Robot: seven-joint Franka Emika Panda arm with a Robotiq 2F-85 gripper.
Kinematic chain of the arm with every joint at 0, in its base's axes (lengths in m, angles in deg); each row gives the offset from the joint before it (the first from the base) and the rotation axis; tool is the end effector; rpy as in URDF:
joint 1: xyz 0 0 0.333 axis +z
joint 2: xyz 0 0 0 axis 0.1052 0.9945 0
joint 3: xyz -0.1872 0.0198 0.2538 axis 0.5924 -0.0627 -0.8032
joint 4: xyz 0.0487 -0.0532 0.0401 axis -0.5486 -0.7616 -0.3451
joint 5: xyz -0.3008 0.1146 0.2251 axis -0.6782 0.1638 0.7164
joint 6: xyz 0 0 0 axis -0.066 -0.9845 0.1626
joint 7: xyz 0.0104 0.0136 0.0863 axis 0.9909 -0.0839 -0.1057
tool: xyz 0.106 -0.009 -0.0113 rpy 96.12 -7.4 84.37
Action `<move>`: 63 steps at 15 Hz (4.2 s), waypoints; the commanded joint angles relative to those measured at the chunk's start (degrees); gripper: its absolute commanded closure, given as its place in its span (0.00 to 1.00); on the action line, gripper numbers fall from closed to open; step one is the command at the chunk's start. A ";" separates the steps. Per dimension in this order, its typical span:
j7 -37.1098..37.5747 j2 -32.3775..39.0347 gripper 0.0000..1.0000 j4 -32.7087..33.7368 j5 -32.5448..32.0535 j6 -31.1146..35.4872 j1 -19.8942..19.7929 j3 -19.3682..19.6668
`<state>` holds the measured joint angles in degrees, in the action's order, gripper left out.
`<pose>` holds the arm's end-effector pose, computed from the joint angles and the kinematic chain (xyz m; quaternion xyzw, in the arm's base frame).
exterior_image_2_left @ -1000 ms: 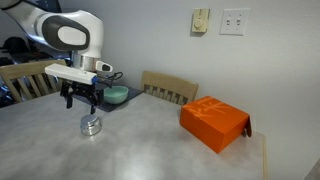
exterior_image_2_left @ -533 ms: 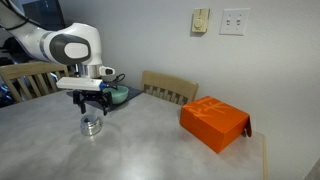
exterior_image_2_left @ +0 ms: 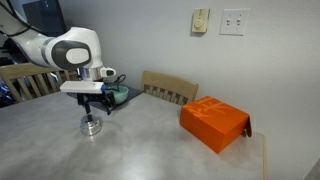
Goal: Pick up the lid from the silver container and put it on the table.
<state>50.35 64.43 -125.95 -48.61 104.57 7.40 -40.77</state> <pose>0.5943 0.0703 0.2025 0.9579 0.2871 0.0031 0.0063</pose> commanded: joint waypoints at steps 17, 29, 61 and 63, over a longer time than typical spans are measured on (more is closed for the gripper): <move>8.44 -0.10 0.00 -0.26 -0.86 -6.78 1.26 -0.40; 12.09 -0.84 0.00 -2.50 -0.84 -6.02 2.02 -0.34; 12.65 -3.91 0.56 -5.37 -2.73 -4.88 3.38 -0.38; 12.84 -5.15 0.56 -6.14 -2.98 -4.44 3.66 -0.36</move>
<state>62.61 62.38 -129.36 -50.60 98.85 10.35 -41.55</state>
